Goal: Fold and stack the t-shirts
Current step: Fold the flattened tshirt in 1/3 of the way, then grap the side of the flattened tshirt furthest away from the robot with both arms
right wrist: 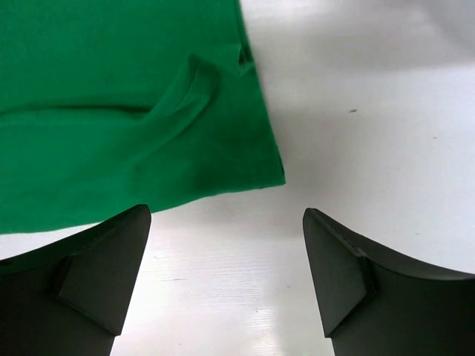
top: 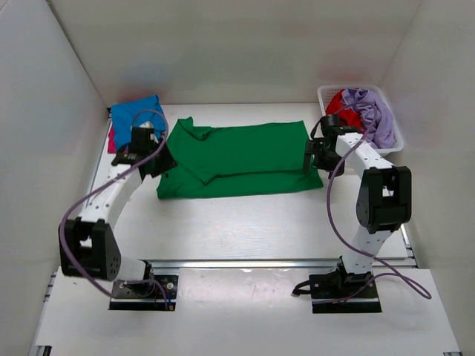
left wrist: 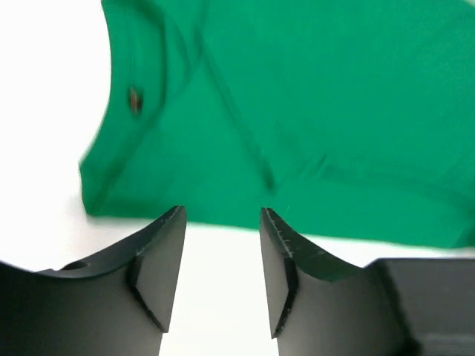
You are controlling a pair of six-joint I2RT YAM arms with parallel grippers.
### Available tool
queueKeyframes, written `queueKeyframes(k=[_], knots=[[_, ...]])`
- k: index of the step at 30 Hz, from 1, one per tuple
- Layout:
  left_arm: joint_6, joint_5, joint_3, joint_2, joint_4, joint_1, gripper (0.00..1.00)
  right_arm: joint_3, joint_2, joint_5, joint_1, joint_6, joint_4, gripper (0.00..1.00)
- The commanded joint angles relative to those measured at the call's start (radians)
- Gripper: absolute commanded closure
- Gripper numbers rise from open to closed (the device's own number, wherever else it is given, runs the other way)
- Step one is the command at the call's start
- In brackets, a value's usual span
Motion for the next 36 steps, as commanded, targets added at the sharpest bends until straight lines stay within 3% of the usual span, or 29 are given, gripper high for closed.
queueKeyframes(k=[1,5,12,26,36], knots=[[0.001,-0.01,-0.137,-0.109,-0.034,-0.044,0.46,-0.057,-0.062,-0.006,0.024,0.004,0.068,0.19],[-0.051,-0.064,-0.3,-0.175,-0.015,-0.104,0.47,-0.137,-0.084,-0.003,0.034,0.027,0.123,0.22],[-0.12,-0.222,-0.398,-0.189,0.014,-0.115,0.46,-0.237,-0.078,0.04,0.044,0.065,0.224,0.29],[-0.245,-0.446,-0.373,-0.035,0.091,-0.133,0.4,-0.237,0.002,0.071,0.055,0.127,0.264,0.32],[-0.272,-0.432,-0.343,-0.008,0.166,-0.118,0.32,-0.197,0.031,0.079,0.054,0.153,0.267,0.33]])
